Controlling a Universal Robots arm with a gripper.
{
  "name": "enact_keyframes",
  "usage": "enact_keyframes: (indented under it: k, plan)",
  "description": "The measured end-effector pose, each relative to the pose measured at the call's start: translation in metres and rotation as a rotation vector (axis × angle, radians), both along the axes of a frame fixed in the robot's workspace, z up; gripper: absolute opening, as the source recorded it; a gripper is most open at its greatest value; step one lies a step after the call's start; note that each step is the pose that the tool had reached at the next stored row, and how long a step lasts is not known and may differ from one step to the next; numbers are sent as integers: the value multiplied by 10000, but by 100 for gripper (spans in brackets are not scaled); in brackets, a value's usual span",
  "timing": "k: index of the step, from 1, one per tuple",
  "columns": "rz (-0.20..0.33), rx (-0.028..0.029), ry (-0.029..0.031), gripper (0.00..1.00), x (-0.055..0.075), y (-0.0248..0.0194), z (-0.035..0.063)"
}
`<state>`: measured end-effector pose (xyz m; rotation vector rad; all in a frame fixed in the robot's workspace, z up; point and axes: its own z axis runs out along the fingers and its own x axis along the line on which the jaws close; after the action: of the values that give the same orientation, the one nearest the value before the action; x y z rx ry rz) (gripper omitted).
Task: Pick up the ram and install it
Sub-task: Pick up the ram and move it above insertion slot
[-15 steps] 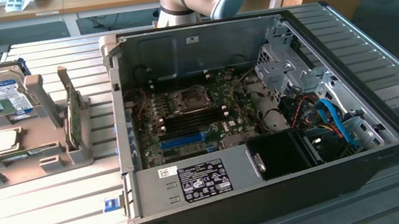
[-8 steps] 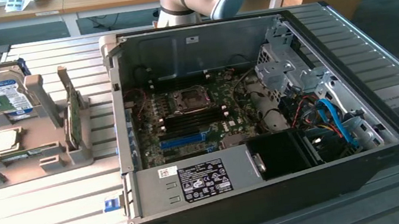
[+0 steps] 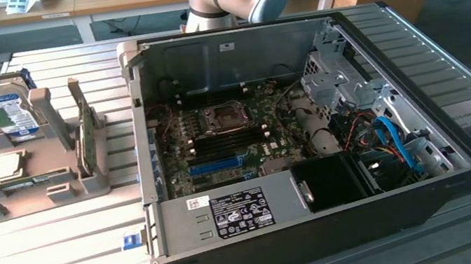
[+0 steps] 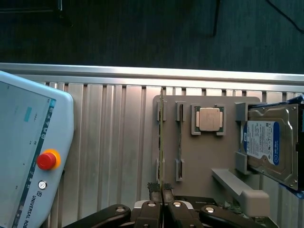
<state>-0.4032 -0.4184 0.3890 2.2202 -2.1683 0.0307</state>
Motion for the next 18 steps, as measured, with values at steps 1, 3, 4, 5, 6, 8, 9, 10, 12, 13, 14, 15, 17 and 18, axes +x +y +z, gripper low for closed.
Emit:
enact_keyframes:
  k: [1,3,4,5,6,8,9,10,12,13,14,15,17,18]
  plan:
    - [0,1,-1,12,0,0,16]
    - [0,2,-2,12,0,0,27]
    - [0,2,-2,12,0,0,28]
    - [0,2,-2,12,0,0,28]
    - [0,1,-1,12,0,0,28]
    - [0,1,0,12,0,0,29]
    - [0,0,0,12,0,0,29]
    - [1,1,0,12,0,0,29]
    - [-1,0,0,12,1,0,29]
    - [-1,-1,1,12,3,-2,30]
    - [0,0,1,12,8,-5,29]
    - [-1,0,1,12,15,-7,29]
    - [0,0,0,12,34,-16,29]
    - [0,1,0,12,45,-22,29]
